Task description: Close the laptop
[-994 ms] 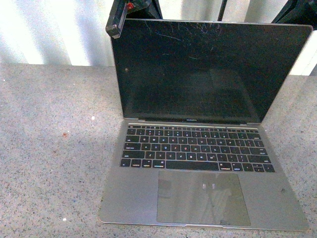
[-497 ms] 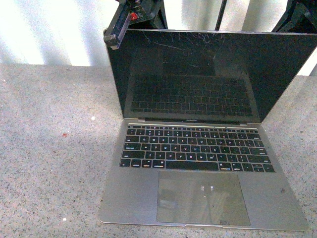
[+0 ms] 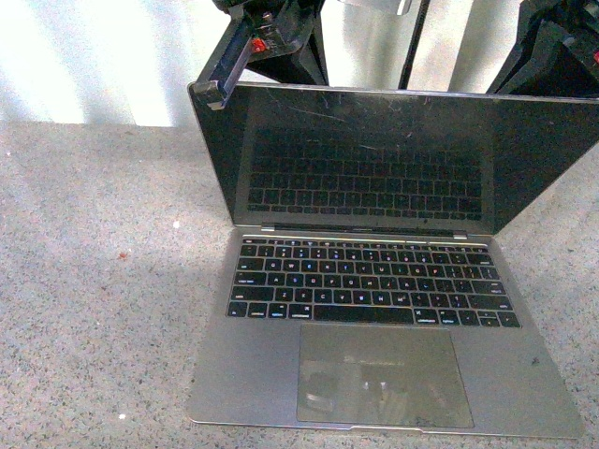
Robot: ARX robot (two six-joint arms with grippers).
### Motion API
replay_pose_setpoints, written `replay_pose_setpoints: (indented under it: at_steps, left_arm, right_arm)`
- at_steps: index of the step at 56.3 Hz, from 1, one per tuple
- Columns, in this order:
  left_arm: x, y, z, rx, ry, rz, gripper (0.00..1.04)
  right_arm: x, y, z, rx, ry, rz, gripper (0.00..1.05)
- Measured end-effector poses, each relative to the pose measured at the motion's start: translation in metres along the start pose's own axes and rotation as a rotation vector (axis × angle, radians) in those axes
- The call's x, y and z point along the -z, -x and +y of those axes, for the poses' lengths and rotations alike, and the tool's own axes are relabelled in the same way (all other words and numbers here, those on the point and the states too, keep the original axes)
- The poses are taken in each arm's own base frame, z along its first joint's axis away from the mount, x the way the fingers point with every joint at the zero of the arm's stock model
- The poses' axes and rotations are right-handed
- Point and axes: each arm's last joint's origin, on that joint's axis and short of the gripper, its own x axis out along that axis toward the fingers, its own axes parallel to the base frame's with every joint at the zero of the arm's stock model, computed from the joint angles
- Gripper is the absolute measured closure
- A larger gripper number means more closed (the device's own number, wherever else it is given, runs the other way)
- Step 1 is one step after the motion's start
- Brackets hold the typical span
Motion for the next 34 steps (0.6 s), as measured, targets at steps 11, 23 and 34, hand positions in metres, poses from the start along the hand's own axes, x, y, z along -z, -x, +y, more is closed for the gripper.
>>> replay_pose_setpoints:
  at_steps: [11,23,34]
  left_arm:
    - [0.0,-0.002,-0.003,0.017,0.002,0.011,1.01]
    - [-0.002,-0.003,-0.012,0.053,-0.003,0.024,1.01]
    - [-0.005,-0.001,-0.019,0.07,-0.019,0.031,1.01]
  right_arm:
    - [-0.004,0.0,0.011,-0.041,0.003,0.016,1.02]
    - [-0.001,-0.001,0.021,-0.068,0.007,0.046,1.02]
    - [0.006,-0.009,0.028,-0.093,0.0,0.06,1.02]
